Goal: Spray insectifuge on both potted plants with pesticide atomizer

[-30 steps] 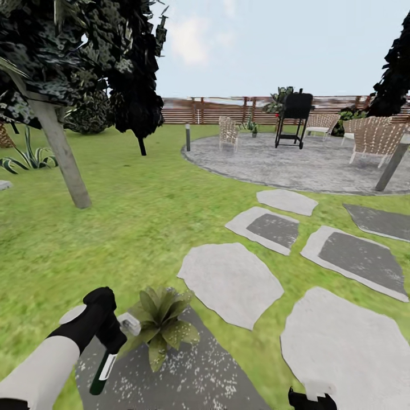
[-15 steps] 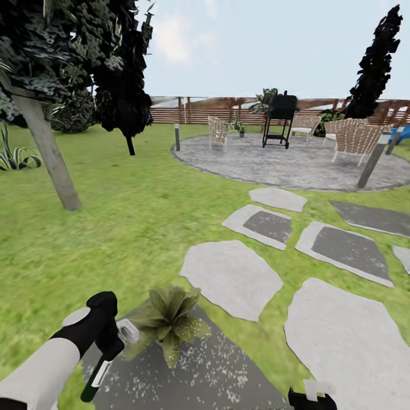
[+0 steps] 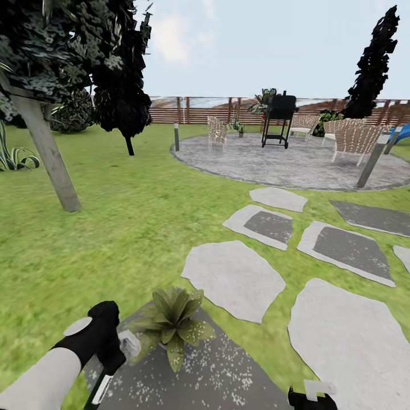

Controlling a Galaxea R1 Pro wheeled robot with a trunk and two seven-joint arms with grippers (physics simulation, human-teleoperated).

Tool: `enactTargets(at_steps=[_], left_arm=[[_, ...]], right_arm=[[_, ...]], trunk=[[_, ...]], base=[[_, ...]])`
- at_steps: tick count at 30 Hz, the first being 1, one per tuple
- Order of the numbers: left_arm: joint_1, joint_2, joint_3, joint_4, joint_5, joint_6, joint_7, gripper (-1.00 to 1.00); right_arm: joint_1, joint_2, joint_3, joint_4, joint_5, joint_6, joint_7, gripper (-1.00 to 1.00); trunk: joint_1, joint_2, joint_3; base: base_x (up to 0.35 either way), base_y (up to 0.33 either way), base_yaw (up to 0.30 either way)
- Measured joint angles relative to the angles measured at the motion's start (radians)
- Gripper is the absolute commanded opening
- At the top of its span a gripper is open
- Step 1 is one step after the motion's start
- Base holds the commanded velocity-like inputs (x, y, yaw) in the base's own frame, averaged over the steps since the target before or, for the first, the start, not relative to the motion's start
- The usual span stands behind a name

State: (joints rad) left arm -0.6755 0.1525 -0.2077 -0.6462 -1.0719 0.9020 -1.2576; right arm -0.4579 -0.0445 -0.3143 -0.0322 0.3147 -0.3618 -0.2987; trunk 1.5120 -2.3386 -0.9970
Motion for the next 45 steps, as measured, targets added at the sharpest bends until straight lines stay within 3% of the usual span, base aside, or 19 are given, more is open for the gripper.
enactTargets(at_steps=[4,8,11,18,23,32,45], left_arm=[[-0.049,-0.004,0.000,-0.008,0.003,0.001,-0.004,-1.00],[-0.039,0.009,0.000,0.004,0.002,-0.006,-0.002,-1.00],[-0.004,0.018,0.000,0.067,0.000,-0.007,0.009,-1.00],[-0.003,0.018,0.003,0.052,-0.001,-0.005,0.011,-1.00],[-0.007,0.014,0.001,-0.026,-0.001,-0.003,0.002,-1.00],[-0.051,0.002,0.000,-0.041,-0.001,-0.001,-0.006,-1.00],[-0.056,-0.001,0.002,-0.041,0.002,-0.002,-0.004,-1.00]], right_arm=[[0.000,0.000,-0.001,0.000,0.000,0.000,0.000,1.00],[0.000,-0.001,-0.001,-0.001,0.000,0.000,0.000,1.00],[0.000,-0.001,-0.002,-0.002,0.000,0.000,0.000,1.00],[0.000,-0.002,-0.002,-0.002,0.000,0.000,0.000,1.00],[0.000,-0.002,-0.003,-0.002,0.000,0.000,-0.001,1.00],[0.000,-0.002,-0.002,-0.001,0.001,0.000,-0.001,1.00],[0.000,-0.004,-0.001,-0.001,0.002,0.000,-0.001,1.00]], trunk=[[0.000,0.000,0.000],[0.000,0.000,-0.004],[0.000,0.000,-0.007],[0.001,0.000,-0.014],[0.001,0.000,-0.019],[0.000,0.000,-0.023],[0.000,0.000,-0.023]], base=[[0.000,0.000,-0.042],[0.000,0.000,-0.211],[0.000,0.045,-0.204],[-0.185,0.201,-0.225],[-0.284,0.169,-0.232],[-0.237,0.192,-0.204],[0.209,0.246,-0.060]])
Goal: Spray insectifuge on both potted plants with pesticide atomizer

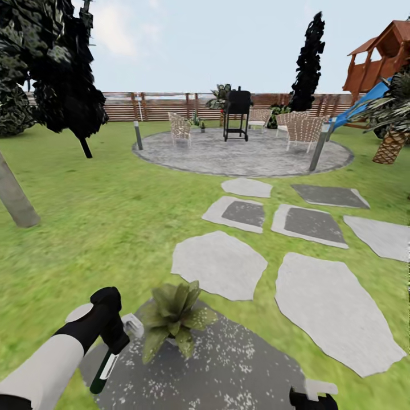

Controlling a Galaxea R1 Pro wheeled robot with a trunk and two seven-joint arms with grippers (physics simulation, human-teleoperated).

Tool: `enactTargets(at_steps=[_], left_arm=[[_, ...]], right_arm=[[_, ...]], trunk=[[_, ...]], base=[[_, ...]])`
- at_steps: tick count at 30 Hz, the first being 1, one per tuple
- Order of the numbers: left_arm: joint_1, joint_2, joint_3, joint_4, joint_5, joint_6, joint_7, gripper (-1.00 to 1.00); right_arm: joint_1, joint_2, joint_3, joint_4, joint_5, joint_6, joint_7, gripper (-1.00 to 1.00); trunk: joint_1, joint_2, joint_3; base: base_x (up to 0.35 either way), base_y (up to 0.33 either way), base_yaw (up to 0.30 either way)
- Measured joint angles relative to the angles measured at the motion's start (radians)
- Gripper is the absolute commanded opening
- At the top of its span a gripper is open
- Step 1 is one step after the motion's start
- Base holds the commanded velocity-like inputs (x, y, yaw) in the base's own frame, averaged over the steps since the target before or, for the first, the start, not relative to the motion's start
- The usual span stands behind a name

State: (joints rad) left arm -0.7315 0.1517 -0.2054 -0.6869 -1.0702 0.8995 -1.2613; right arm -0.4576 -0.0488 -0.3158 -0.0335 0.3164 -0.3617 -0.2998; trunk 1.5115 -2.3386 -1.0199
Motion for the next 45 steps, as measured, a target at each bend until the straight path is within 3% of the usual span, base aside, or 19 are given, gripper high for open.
enactTargets(at_steps=[14,25,45], left_arm=[[-0.001,0.001,-0.004,0.002,0.000,-0.002,-0.013,-1.00],[-0.005,0.001,-0.003,0.002,-0.001,0.000,-0.017,-1.00],[0.000,-0.001,-0.002,0.006,-0.002,0.001,-0.016,-1.00]], right_arm=[[0.000,0.001,0.000,0.001,0.000,0.000,0.000,1.00],[0.000,0.003,0.000,0.000,-0.002,0.000,0.000,1.00],[0.000,0.003,0.000,0.001,-0.002,0.000,0.000,1.00]], trunk=[[0.001,0.000,0.000],[0.001,0.000,-0.007],[0.001,0.000,-0.031]], base=[[0.000,0.042,-0.284],[-0.242,0.244,-0.241],[-0.006,0.305,-0.189]])
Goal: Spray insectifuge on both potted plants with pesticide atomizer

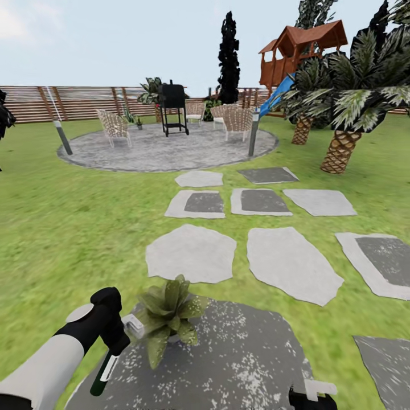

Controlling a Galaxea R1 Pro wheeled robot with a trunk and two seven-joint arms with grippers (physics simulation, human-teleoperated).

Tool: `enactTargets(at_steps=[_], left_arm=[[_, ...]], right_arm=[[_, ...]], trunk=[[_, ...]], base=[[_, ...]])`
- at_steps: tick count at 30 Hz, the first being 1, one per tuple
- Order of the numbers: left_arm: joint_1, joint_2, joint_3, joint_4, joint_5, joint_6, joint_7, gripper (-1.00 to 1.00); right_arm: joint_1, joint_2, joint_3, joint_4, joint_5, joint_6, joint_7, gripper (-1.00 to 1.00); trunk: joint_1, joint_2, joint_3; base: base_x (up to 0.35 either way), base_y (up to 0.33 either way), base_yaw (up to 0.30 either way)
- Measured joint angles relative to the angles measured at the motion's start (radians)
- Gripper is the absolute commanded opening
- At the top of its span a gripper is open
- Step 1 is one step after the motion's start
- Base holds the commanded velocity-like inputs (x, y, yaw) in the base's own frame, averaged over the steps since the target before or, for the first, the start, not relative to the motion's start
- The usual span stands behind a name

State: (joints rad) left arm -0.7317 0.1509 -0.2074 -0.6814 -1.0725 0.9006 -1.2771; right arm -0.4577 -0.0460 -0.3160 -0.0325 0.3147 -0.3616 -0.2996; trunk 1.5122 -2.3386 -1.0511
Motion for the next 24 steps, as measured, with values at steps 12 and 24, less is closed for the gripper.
enactTargets(at_steps=[12,24], left_arm=[[-0.043,0.018,0.000,0.010,-0.013,-0.332,-0.159,-1.00],[-0.162,0.022,-0.004,0.014,-0.126,-0.228,-0.287,-1.00]], right_arm=[[0.000,0.000,0.000,-0.001,0.000,0.000,0.000,1.00],[0.000,0.004,0.000,-0.001,0.000,0.000,0.000,1.00]], trunk=[[0.000,0.000,-0.011],[-0.001,0.000,-0.026]], base=[[-0.207,0.256,-0.248],[-0.081,0.245,-0.131]])
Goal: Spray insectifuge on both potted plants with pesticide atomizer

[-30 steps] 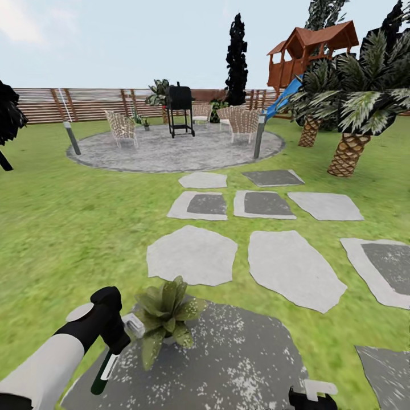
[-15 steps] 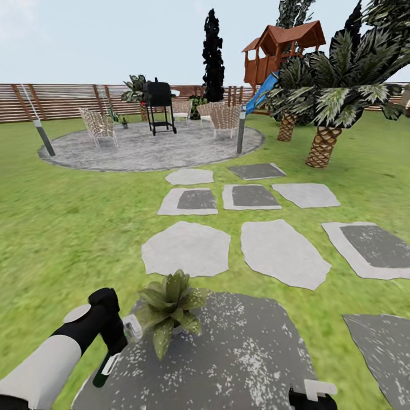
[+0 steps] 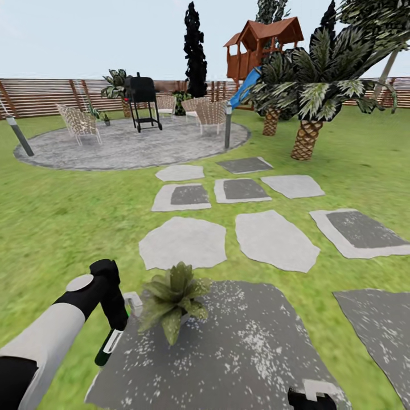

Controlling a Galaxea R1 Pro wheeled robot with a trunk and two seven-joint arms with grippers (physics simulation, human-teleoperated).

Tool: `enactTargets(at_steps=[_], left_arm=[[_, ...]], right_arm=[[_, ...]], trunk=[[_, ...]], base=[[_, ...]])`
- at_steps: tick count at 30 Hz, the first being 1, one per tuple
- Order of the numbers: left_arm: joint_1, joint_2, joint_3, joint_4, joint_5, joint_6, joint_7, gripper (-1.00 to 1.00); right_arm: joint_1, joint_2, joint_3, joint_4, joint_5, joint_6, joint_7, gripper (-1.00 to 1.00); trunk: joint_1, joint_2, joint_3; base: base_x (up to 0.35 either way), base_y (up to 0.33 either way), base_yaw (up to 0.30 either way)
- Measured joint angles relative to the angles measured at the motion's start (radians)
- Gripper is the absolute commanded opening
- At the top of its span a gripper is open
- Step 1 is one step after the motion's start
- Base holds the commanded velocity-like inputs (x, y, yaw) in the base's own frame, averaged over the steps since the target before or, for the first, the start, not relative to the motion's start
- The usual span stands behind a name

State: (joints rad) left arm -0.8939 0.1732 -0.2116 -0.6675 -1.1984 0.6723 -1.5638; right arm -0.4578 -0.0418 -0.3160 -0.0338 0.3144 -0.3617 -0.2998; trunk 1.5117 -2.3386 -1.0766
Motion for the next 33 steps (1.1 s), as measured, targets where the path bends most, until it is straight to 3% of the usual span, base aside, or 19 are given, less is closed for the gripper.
enactTargets(at_steps=[6,8,9,11,17,33], left_arm=[[0.006,-0.005,-0.009,-0.001,-0.010,0.009,0.000,-1.00],[0.012,-0.010,-0.012,-0.008,-0.052,0.005,0.001,-1.00],[0.014,-0.013,-0.018,-0.014,-0.100,0.006,0.001,-1.00],[0.011,-0.014,-0.018,-0.018,-0.146,0.010,0.001,-1.00],[0.005,-0.047,-0.014,-0.019,-0.144,0.013,0.001,-1.00],[0.000,-0.047,-0.022,-0.019,-0.151,0.015,0.001,-1.00]], right_arm=[[0.000,-0.004,0.002,0.001,0.004,-0.001,0.002,1.00],[0.000,-0.006,0.004,0.001,0.007,-0.001,0.004,1.00],[0.000,-0.007,0.004,0.002,0.009,-0.002,0.004,1.00],[0.000,-0.008,0.003,0.002,0.008,-0.001,0.003,1.00],[0.000,-0.003,-0.001,0.000,0.000,-0.001,0.001,1.00],[0.000,-0.004,0.000,0.000,0.000,0.000,0.001,1.00]], trunk=[[0.000,0.000,-0.007],[0.000,0.000,-0.007],[0.000,0.000,-0.007],[0.000,0.000,-0.007],[0.012,-0.021,-0.019],[0.073,-0.133,-0.094]], base=[[0.285,0.141,-0.001],[0.144,0.016,0.000],[0.043,0.005,0.000],[0.009,0.001,0.000],[0.000,0.000,0.000],[0.000,0.000,0.000]])
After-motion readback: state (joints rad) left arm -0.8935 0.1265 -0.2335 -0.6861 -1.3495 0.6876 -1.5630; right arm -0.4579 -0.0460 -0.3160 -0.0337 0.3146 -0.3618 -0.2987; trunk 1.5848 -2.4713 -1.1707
